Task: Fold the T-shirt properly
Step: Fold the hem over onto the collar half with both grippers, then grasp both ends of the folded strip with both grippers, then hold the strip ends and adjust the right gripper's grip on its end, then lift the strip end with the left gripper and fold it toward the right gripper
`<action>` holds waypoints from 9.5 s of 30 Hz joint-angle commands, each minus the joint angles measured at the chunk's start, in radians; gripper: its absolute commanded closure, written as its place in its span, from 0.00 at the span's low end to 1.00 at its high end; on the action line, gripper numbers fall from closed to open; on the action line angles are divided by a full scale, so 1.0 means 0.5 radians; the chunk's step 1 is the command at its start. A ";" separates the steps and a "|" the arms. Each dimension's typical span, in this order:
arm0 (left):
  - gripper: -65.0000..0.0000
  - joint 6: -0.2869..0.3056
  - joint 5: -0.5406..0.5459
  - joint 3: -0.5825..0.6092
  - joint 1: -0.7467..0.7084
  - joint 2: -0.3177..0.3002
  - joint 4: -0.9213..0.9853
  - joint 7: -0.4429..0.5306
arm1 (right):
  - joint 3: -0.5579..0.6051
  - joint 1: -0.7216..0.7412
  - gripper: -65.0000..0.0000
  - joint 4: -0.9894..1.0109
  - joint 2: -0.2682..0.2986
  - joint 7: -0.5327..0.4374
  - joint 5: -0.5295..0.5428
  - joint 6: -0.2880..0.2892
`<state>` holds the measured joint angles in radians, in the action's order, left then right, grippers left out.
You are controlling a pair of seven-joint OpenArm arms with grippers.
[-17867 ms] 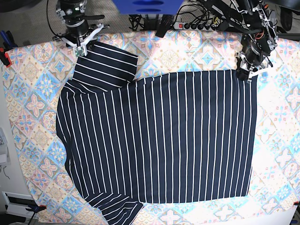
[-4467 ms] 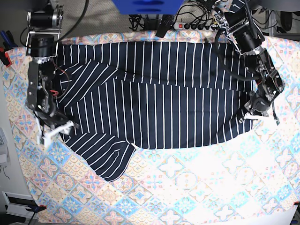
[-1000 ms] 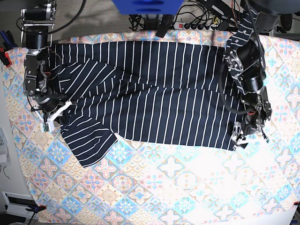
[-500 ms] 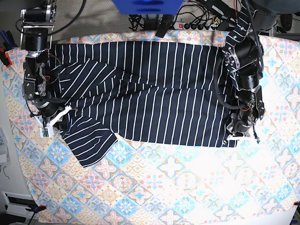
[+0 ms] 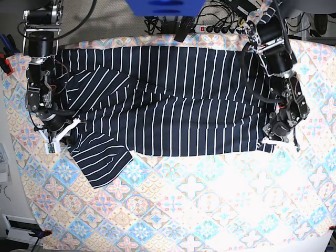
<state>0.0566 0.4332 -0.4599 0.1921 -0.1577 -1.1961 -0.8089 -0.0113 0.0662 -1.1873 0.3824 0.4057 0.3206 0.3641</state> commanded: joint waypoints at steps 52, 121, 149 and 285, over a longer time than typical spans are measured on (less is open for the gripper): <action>0.99 0.023 0.295 -0.018 -0.917 -0.291 -0.546 -0.167 | -0.538 -0.355 1.00 -0.113 0.047 -0.058 0.020 0.010; 0.67 0.020 0.188 0.022 -0.736 0.250 -0.583 -0.013 | 0.205 0.741 0.49 0.986 -0.002 -0.175 -0.271 -0.098; 0.67 0.020 0.188 0.016 -0.729 0.240 -0.586 -0.013 | -0.129 0.471 1.00 0.673 0.038 0.132 -0.118 0.123; 0.94 0.174 0.673 -0.233 -0.815 -0.321 -0.877 -0.682 | 0.322 -0.987 0.67 -1.233 -0.140 0.721 -0.299 0.136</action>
<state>0.1371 0.7502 -0.5694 -0.2199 -0.3027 -1.6146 -1.1667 0.1505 -0.4297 -1.7847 0.3042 0.7853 0.1608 0.4301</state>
